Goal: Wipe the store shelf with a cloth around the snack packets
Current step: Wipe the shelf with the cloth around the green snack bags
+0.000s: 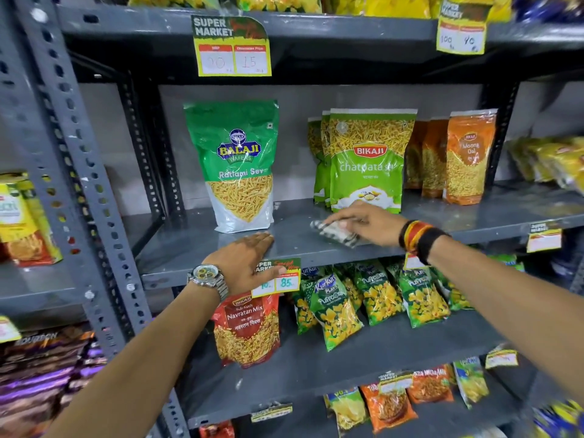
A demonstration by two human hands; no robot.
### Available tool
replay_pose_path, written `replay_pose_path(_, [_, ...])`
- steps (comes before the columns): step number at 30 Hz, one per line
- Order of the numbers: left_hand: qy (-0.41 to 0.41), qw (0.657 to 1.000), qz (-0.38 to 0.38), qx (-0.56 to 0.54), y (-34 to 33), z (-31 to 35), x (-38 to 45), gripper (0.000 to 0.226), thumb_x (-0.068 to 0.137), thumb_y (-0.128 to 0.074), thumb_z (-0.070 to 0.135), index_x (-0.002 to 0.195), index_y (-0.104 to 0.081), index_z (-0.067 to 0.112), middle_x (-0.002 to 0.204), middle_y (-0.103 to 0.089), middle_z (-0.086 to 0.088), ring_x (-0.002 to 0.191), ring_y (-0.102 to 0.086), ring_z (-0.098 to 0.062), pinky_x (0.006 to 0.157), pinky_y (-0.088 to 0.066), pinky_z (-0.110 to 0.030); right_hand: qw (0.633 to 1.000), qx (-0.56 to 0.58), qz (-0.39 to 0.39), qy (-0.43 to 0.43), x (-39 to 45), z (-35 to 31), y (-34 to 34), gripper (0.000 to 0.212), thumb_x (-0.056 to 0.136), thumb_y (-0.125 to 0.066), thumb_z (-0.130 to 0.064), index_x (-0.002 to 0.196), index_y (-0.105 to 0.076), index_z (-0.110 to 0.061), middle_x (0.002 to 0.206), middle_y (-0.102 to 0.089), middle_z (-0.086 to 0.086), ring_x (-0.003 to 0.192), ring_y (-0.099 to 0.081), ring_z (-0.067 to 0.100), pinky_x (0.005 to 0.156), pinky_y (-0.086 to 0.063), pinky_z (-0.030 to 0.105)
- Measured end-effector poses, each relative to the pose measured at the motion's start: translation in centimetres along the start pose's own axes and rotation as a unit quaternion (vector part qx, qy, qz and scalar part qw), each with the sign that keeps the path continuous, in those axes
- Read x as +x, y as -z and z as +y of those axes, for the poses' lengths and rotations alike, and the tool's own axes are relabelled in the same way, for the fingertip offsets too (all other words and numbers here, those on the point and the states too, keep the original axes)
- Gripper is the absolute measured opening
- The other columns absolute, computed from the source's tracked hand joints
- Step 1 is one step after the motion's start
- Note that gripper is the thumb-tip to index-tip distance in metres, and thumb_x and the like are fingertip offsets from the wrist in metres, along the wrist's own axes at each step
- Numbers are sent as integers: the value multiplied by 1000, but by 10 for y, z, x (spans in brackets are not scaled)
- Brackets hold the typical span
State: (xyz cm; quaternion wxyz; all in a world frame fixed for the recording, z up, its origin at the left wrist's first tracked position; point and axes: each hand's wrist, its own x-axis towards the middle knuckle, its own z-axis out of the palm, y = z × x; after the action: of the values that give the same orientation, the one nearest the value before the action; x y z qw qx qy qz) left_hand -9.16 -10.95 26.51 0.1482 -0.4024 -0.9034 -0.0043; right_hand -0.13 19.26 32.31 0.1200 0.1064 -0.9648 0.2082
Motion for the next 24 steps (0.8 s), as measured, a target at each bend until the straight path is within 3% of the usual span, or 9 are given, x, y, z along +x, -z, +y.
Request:
replay_pose_path(3, [7,1000,-1,-13,-1,-1,1,93,94,-33,79,161,-23,16,167,-27,-4,151,-31,-21,122,-29,-40,997,-22,67,-44,31,45,26,32,100,-46,-10,121,-68,-19,85,-65,2,57,-45,10,53,-34,16])
replay_pose_path(5, [8,1000,-3,-11,-2,-2,2,93,94,-33,79,162,-21,17,168,-27,-3,151,-31,-22,122,-28,-40,994,-36,51,-88,49,77,25,31,100,-47,-10,117,-70,-22,125,-66,8,92,-63,18,79,-46,25])
replay_pose_path(6, [7,1000,-7,-9,-3,-2,3,92,94,-32,79,162,-20,18,168,-26,-3,151,-31,-21,122,-28,-39,992,-51,34,-110,53,90,19,31,100,-47,-13,117,-69,-26,138,-58,7,115,-59,22,93,-44,29])
replay_pose_path(9, [3,1000,-15,0,-3,-1,4,94,92,-29,81,163,-18,19,169,-24,-2,152,-28,-19,124,-25,-38,985,-109,20,-132,51,101,-3,30,101,-42,-27,114,-63,-43,142,-50,12,133,-42,33,107,-35,39])
replay_pose_path(13, [11,1000,-29,1,1,4,6,94,92,-36,77,162,-18,18,169,-23,-2,152,-29,-20,122,-19,-32,996,-59,-55,-45,12,71,7,32,103,-39,-28,123,-61,-41,105,-54,16,101,-52,38,84,-40,40])
replay_pose_path(16, [-9,999,-16,27,6,28,20,96,91,-39,79,161,-24,14,167,-29,-7,151,-33,-22,122,-19,-32,994,-12,-106,23,-17,70,34,31,103,-42,-26,123,-64,-35,101,-60,5,89,-57,27,82,-46,38])
replay_pose_path(19, [-9,999,-5,42,7,71,55,104,85,-30,87,160,-27,14,164,-35,-8,148,-39,-24,122,-30,-37,999,27,-11,-17,1,115,55,35,102,-42,-12,113,-69,-31,94,-66,-1,68,-53,18,63,-43,28])
replay_pose_path(22, [2,999,-1,37,5,111,95,114,78,-16,94,159,-28,14,164,-35,-7,148,-39,-24,120,-34,-40,996,8,57,-61,25,153,53,39,100,-41,-5,115,-71,-23,114,-66,3,61,-52,12,50,-35,15])
replay_pose_path(24, [12,999,-7,37,-3,128,113,116,76,-14,95,159,-28,15,164,-35,-6,148,-38,-23,120,-34,-40,996,-8,56,-71,34,169,40,41,100,-41,-9,113,-71,-34,111,-65,7,75,-56,15,61,-40,13])
